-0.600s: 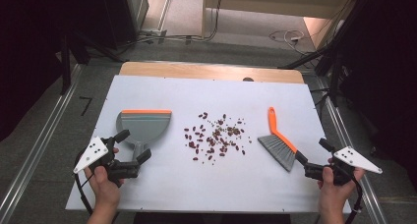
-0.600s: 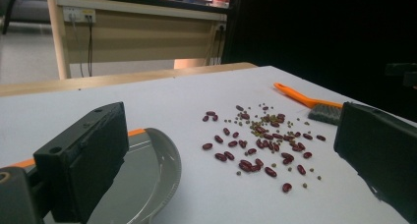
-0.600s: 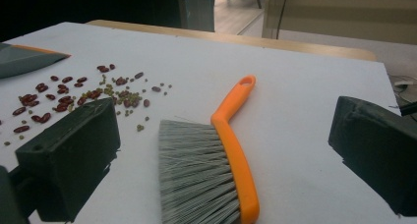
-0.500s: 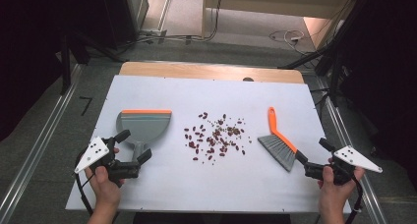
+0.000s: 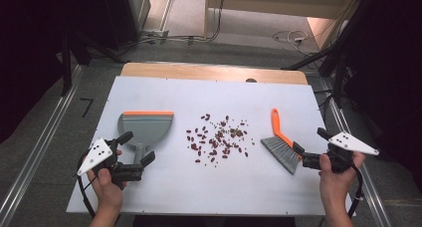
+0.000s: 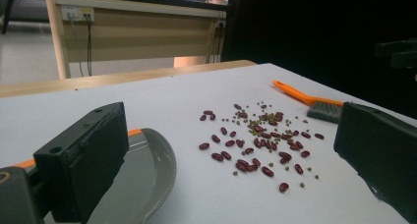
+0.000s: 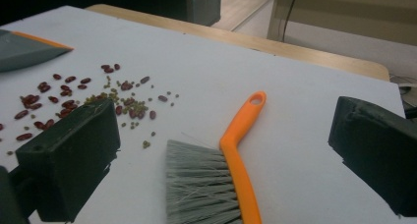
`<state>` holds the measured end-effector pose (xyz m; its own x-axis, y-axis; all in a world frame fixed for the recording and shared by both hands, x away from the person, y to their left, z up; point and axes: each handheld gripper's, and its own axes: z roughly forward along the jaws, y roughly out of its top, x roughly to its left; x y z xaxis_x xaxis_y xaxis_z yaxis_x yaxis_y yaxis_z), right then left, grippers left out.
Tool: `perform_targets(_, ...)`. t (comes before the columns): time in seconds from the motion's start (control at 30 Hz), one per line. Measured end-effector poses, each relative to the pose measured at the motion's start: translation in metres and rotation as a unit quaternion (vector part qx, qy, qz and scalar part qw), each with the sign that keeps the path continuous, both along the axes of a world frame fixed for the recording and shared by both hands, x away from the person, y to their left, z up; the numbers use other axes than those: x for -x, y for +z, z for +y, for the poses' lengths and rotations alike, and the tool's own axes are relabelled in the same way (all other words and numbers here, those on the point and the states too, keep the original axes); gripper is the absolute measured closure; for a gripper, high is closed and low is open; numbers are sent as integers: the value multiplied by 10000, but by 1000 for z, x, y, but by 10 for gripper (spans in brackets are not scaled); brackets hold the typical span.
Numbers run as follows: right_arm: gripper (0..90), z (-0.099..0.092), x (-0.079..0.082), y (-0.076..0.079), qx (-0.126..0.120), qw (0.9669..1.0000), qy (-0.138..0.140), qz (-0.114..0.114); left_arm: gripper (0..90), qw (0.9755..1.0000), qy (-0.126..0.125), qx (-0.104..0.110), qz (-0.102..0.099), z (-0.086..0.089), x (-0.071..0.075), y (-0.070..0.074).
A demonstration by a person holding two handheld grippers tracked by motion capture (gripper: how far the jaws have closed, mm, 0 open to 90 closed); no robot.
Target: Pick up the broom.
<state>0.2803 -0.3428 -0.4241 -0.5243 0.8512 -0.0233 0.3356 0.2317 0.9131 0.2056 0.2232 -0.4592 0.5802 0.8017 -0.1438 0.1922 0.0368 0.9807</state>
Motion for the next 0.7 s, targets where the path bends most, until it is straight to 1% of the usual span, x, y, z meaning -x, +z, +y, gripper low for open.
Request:
perform_targets(0.07,0,4,-7,3,49,10000,-26,53,13,10000,-8,-54,2,-1,0,0)
perform_targets(0.1,0,6,-11,4,57,9999,-34,95,12,10000,-10,-46,5,-1,0,-1)
perform_targets(0.13,0,7,-16,6,48,9998,19,187,13,10000,-17,-34,6,-1,0,-1)
perform_targets(0.23,0,13,-29,9,109,9992,44,391,12,10000,-35,-25,10,0,0,-1)
perform_targets(0.27,0,15,-31,10,150,9989,-1,451,12,10000,-45,-18,8,0,0,-1)
perform_targets(0.33,0,20,-41,12,266,9979,25,585,13,10000,-51,-5,6,0,0,-1)
perform_targets(0.37,0,22,-45,12,326,9976,14,616,13,10000,-58,0,21,0,0,-1)
perform_targets(0.47,0,30,-60,14,515,9948,56,880,12,10000,-71,6,42,-1,0,-2)
perform_targets(0.53,0,34,-69,12,595,9926,157,1044,13,10000,-68,-16,49,-2,0,-2)
perform_targets(0.6,0,39,-80,10,665,9893,217,1281,13,10000,-53,-13,50,-2,0,-2)
perform_targets(0.67,0,43,-87,8,751,9869,248,1408,13,10000,-43,-6,45,-1,0,-1)
perform_targets(0.7,0,46,-93,7,829,9845,259,1526,12,10000,-43,-7,48,-1,0,-1)
